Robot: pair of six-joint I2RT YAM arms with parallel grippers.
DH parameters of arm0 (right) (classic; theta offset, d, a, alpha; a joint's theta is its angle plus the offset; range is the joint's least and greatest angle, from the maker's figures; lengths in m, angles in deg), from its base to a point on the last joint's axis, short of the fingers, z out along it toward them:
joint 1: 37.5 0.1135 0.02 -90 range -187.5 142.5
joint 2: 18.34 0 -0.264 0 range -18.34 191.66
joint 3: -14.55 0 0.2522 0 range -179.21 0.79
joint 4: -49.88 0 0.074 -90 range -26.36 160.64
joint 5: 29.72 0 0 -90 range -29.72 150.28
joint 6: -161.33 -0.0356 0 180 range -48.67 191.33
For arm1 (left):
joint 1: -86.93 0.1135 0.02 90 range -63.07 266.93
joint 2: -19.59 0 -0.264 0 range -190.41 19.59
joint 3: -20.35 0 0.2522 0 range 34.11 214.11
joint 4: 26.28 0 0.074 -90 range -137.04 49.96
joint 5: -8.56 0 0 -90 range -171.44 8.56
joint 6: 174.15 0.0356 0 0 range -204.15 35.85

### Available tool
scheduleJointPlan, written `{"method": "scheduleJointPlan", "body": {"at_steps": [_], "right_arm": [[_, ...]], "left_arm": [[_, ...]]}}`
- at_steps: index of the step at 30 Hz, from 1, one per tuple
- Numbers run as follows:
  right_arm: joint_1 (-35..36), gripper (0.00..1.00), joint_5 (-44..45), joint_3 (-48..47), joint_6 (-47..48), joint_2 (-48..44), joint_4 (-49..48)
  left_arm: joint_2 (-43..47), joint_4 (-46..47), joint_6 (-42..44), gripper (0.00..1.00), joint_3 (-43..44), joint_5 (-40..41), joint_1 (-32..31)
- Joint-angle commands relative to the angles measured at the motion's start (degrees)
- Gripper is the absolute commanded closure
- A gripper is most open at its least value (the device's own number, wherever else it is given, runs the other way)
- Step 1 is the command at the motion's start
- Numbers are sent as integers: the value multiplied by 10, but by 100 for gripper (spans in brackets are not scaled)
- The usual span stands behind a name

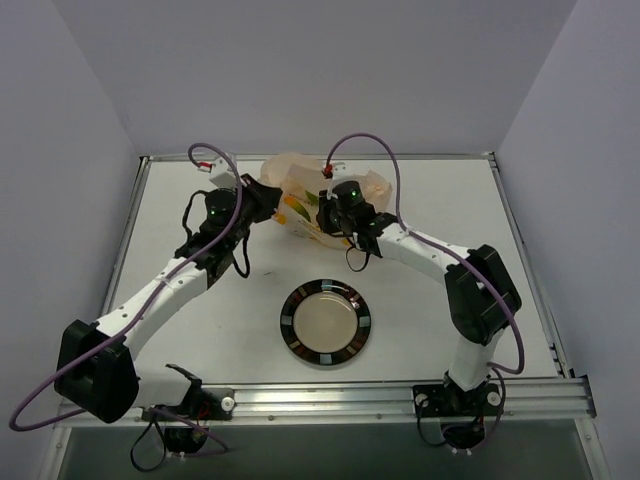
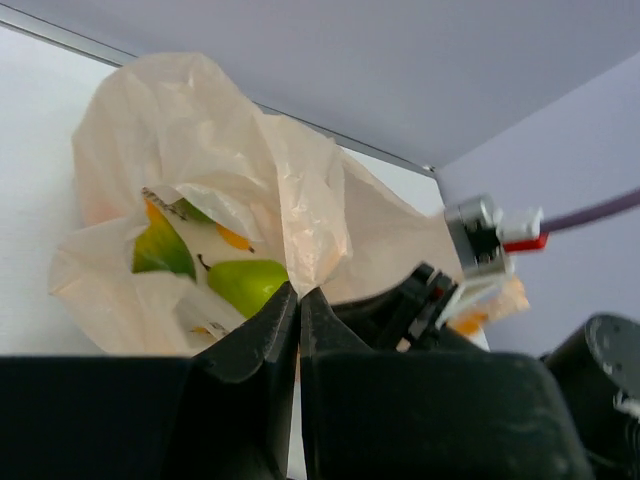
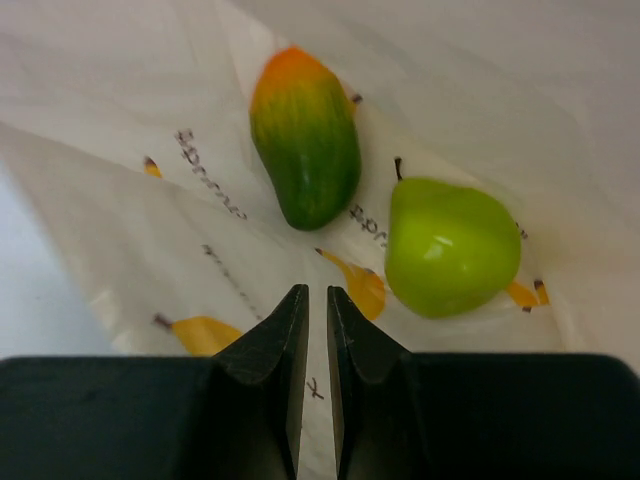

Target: Take the fake fruits out of the plastic bag

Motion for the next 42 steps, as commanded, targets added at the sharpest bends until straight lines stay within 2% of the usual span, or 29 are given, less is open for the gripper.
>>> {"method": "scheduleJointPlan", "body": {"at_steps": [1,9,10,11,13,14,17,19,24,26,27,30,32,36,37,38,41,42], "right_arm": [[-1,91,41,59,-3,-14,-48],[-32,88,42,135,4,-22,-87],[-32,87,39,138,9,-21,-91],[-31,82,38,141,12,-20,-91],[-33,77,42,143,19,-20,-91],[-35,71,41,143,20,-22,-90],[-33,61,28,138,19,-30,-84],[-31,58,25,128,17,-36,-81],[-26,54,0,113,-1,-29,-81],[-26,53,15,114,-18,-32,-84],[-27,53,17,114,-22,-34,-88],[-27,53,9,104,-26,-37,-93],[-25,52,6,87,-29,-29,-90],[-20,52,1,67,-33,-11,-88],[-19,52,1,66,-33,-8,-89],[-16,52,1,59,-34,-6,-89],[-12,52,5,47,-33,6,-89],[-11,52,5,38,-33,13,-86]], "left_arm": [[-16,6,1,98,12,33,22],[-131,-3,36,97,87,30,38],[-141,-9,51,93,97,27,39],[-160,-16,55,75,110,23,39],[-170,-16,62,46,110,11,39],[-174,-14,62,24,99,8,39],[-178,0,46,0,77,-10,39],[-179,29,31,6,50,-40,38],[-197,21,30,4,45,-45,33],[-203,6,46,0,51,-1,32],[-206,-4,50,6,54,17,30],[-228,-4,65,9,67,51,30],[-247,-7,74,24,79,69,30],[-272,4,81,36,87,84,30],[-276,5,82,46,86,83,29],[-279,9,82,69,80,82,29],[-276,25,73,97,55,79,29],[-273,32,67,98,47,76,29]]}}
